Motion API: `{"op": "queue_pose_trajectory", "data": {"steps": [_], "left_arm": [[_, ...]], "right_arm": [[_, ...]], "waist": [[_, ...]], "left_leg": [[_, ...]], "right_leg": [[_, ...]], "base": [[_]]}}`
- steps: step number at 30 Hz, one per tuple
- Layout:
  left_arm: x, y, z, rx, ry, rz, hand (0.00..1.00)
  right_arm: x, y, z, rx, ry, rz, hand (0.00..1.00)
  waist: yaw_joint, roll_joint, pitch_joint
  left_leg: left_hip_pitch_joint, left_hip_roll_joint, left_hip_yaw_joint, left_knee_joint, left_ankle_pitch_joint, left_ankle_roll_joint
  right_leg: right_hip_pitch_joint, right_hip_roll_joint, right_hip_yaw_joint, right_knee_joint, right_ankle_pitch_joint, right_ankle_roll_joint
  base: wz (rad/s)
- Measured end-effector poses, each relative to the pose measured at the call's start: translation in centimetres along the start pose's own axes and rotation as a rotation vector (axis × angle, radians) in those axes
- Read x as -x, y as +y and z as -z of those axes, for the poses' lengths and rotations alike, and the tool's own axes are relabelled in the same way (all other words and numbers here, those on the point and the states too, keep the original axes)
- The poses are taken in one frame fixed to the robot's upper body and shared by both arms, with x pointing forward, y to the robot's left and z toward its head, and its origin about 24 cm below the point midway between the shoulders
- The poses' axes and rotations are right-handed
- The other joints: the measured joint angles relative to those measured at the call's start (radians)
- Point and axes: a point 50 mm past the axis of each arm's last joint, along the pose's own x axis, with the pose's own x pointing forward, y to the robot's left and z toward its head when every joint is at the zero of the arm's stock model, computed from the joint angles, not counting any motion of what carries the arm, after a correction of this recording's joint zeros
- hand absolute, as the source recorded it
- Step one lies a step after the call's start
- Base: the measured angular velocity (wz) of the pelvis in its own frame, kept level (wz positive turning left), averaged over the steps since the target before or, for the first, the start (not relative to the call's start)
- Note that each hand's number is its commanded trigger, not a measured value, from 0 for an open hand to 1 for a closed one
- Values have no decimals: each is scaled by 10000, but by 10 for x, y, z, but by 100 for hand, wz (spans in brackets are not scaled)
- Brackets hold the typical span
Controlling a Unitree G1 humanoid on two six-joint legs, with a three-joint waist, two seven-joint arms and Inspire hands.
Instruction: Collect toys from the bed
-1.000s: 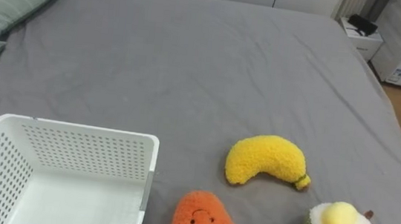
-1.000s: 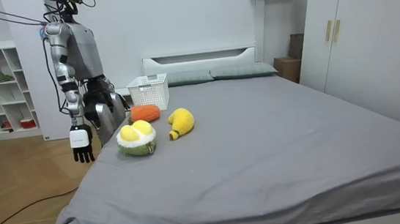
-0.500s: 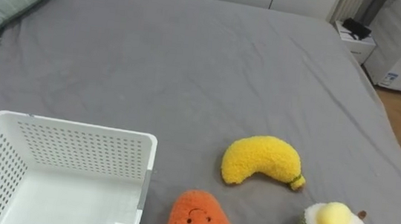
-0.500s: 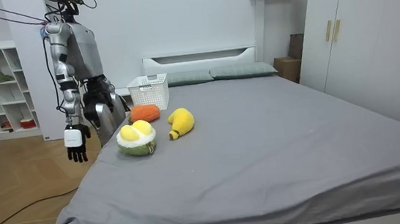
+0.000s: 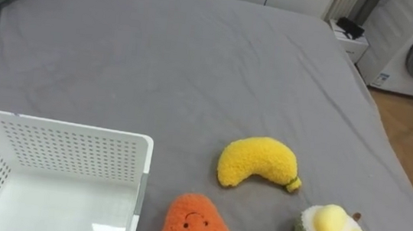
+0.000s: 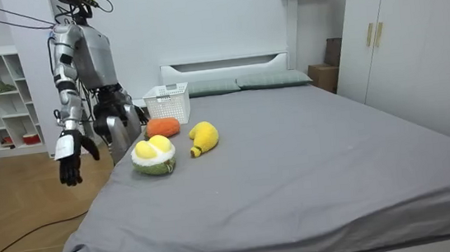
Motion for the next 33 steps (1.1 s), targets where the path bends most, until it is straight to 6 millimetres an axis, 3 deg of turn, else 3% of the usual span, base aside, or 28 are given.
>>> {"op": "queue_pose_trajectory", "data": {"steps": [2, 8, 15, 19, 27, 33], "left_arm": [[0, 1, -2, 41, -121, -98, 0], [1, 0, -8, -72, -420, -160, 0], [2, 2, -14, -39, -772, -271, 0], [4, -1, -8, -123, -628, -250, 0], [8, -9, -1, -256, -640, -39, 0], [9, -10, 2, -287, -538, 77, 0]], "right_arm": [[5, -4, -37, 514, -1729, 539, 0], [25, -3, -99, 1013, -4404, 1194, 0], [45, 4, -135, 2109, -6183, 1549, 0], [66, 11, -160, 2598, -7593, 1583, 0], [72, 23, -165, 3352, -7992, 1319, 0], [58, 27, -150, 4458, -7228, 1188, 0]], "waist": [[14, 6, 17], [260, 145, -21], [539, 257, 16], [615, 278, 29], [898, 268, 20], [978, 336, 0]], "left_leg": [[-17, 12, 5, -22, 0, 0], [-43, 15, 14, -92, 2, -1], [-96, 9, 19, -118, 32, -2], [-151, 3, 6, -133, 31, 0], [-241, -7, -141, 5, 39, 15], [-295, -16, -339, 100, 44, 15]], "right_leg": [[-11, 14, -7, -2, 42, -9], [-60, 9, -39, 3, 49, -8], [-99, -27, -28, 49, 51, -8], [-152, -11, -86, 121, 48, -3], [-120, -68, -332, 120, 49, -1], [-40, -145, -544, 123, 49, -1]], "base": [[0], [0], [0], [0], [8], [9]]}}
